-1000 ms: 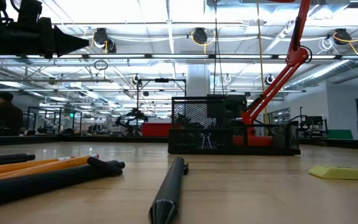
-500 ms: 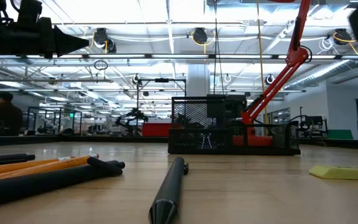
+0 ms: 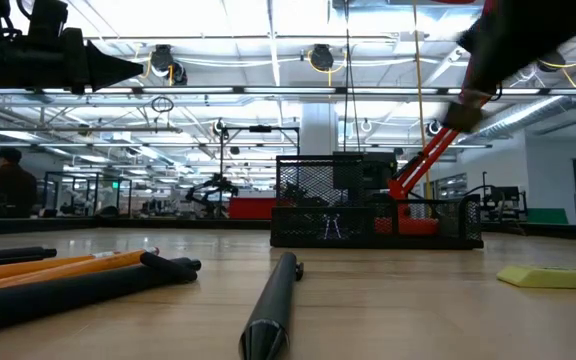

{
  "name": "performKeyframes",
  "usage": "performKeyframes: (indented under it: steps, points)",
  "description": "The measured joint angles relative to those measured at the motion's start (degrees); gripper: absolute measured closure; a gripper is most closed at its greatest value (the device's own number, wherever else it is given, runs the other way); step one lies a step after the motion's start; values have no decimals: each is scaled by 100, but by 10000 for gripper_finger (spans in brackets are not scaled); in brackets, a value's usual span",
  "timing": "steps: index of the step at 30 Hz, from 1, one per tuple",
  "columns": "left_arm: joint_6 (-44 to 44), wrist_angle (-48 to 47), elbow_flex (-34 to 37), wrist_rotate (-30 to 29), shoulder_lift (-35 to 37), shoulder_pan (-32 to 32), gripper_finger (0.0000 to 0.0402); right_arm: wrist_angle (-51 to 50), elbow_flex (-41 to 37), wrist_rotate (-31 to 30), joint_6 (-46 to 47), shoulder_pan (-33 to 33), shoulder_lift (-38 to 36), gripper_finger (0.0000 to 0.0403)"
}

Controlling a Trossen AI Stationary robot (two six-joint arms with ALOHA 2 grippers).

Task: Pick and place office supplies into organizer
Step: Put the black binder clip into the black desk organizer

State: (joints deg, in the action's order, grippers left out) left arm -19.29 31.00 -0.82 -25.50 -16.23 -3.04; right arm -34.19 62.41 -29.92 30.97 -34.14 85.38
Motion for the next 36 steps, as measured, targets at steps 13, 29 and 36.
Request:
performKeyframes:
  steps: [13, 29, 36]
  points:
    - [-48, -2, 0, -7, 0, 1, 371, 2152, -7, 295, -2625, 1205, 302, 399]
    - [-157, -86, 0, -7, 0, 1, 371, 2370, -7, 464, -3225, 2139, 1239, 402]
    - [-157, -85, 0, -9, 0, -1, 371, 2372, -7, 458, -3361, 2143, 1566, 402]
